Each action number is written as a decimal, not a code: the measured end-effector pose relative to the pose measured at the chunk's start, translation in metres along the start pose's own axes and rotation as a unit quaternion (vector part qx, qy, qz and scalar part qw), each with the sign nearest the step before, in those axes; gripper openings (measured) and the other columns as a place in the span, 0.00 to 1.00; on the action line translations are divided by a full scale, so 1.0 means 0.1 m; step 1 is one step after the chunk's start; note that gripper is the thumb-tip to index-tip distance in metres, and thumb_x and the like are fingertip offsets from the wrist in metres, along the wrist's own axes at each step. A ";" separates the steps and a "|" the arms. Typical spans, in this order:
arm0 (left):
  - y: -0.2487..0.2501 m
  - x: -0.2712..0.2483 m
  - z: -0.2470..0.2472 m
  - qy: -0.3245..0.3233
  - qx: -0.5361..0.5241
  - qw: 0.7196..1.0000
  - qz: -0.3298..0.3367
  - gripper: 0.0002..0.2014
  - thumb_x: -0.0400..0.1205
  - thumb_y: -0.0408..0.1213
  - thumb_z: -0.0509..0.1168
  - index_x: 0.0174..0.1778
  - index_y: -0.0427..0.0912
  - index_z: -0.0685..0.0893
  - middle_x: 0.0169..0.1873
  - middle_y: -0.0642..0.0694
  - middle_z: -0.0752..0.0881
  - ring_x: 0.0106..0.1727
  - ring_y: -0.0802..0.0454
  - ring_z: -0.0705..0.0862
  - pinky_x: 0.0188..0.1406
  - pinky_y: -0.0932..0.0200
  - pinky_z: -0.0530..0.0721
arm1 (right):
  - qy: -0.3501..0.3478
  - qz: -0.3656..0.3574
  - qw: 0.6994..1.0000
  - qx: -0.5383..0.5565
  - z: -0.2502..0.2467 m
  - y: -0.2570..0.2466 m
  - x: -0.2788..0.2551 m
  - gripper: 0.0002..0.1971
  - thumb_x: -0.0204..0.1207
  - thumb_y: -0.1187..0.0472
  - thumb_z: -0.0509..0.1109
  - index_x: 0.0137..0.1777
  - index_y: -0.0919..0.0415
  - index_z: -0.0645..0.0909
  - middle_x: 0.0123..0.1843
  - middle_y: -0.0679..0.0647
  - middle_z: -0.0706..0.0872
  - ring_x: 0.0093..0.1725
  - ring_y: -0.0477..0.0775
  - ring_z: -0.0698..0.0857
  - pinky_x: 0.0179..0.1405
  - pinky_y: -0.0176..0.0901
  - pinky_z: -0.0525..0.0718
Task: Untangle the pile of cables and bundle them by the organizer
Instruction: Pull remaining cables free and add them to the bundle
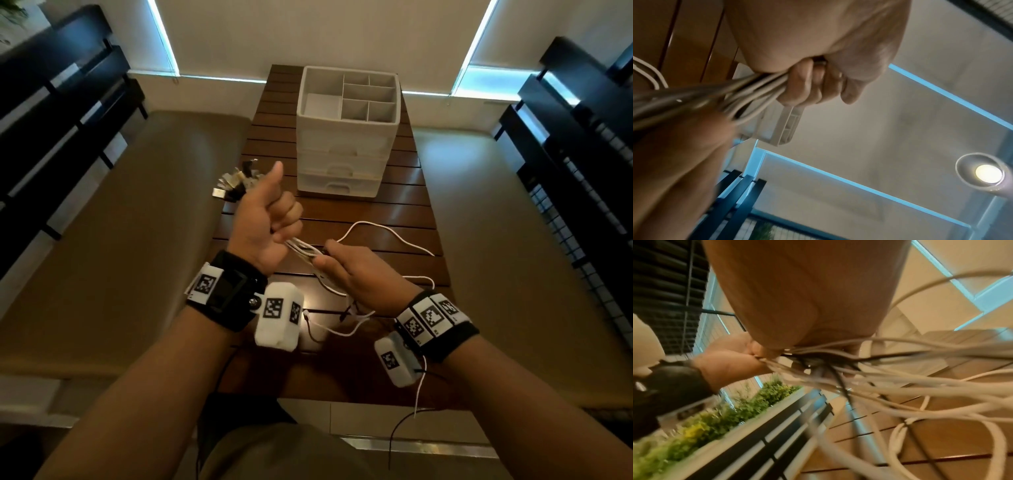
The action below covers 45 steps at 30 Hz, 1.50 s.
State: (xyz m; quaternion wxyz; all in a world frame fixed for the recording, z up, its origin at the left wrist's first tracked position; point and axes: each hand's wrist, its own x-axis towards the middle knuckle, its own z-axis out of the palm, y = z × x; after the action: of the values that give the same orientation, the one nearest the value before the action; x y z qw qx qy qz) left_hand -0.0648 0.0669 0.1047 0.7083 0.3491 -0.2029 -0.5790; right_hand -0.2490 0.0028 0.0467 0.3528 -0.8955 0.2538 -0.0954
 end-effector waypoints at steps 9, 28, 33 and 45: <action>0.28 -0.07 -0.12 0.041 0.048 0.998 0.013 0.30 0.91 0.44 0.63 0.22 0.52 0.60 0.16 0.55 0.57 0.17 0.58 0.54 0.09 0.65 0.57 | -0.004 0.106 0.986 -0.126 -0.31 0.68 -0.50 0.16 0.88 0.51 0.67 0.37 0.43 0.72 0.38 0.43 0.76 0.37 0.40 0.75 0.39 0.47 0.72; 0.10 -0.16 0.11 0.011 0.041 0.999 0.009 0.30 0.92 0.42 0.62 0.22 0.52 0.62 0.15 0.55 0.58 0.16 0.58 0.55 0.11 0.64 0.57 | 0.067 0.043 0.996 -0.033 0.19 -0.06 0.13 0.18 0.80 0.50 0.74 0.30 0.40 0.73 0.27 0.43 0.80 0.29 0.46 0.79 0.34 0.48 0.79; 0.31 -0.19 0.11 0.011 0.085 0.996 0.035 0.29 0.91 0.43 0.63 0.22 0.52 0.62 0.16 0.55 0.59 0.17 0.57 0.55 0.12 0.64 0.59 | 0.054 0.162 0.978 -0.117 0.14 0.53 -0.30 0.19 0.80 0.50 0.71 0.29 0.50 0.73 0.27 0.49 0.79 0.32 0.58 0.80 0.34 0.48 0.75; 0.43 -0.08 -0.03 0.050 0.098 0.993 0.040 0.28 0.91 0.43 0.62 0.29 0.53 0.53 0.16 0.55 0.57 0.17 0.57 0.52 0.13 0.63 0.54 | -0.028 0.262 0.946 -0.189 -0.04 0.95 -0.68 0.09 0.81 0.48 0.71 0.52 0.51 0.88 0.48 0.58 0.92 0.51 0.66 0.89 0.48 0.54 0.85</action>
State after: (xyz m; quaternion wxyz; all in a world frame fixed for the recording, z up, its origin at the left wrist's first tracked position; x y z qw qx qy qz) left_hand -0.0352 0.0796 0.1348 0.7026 0.4369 -0.2361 -0.5096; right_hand -0.3446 -0.0231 -0.0144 0.1970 -0.8498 0.4831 0.0752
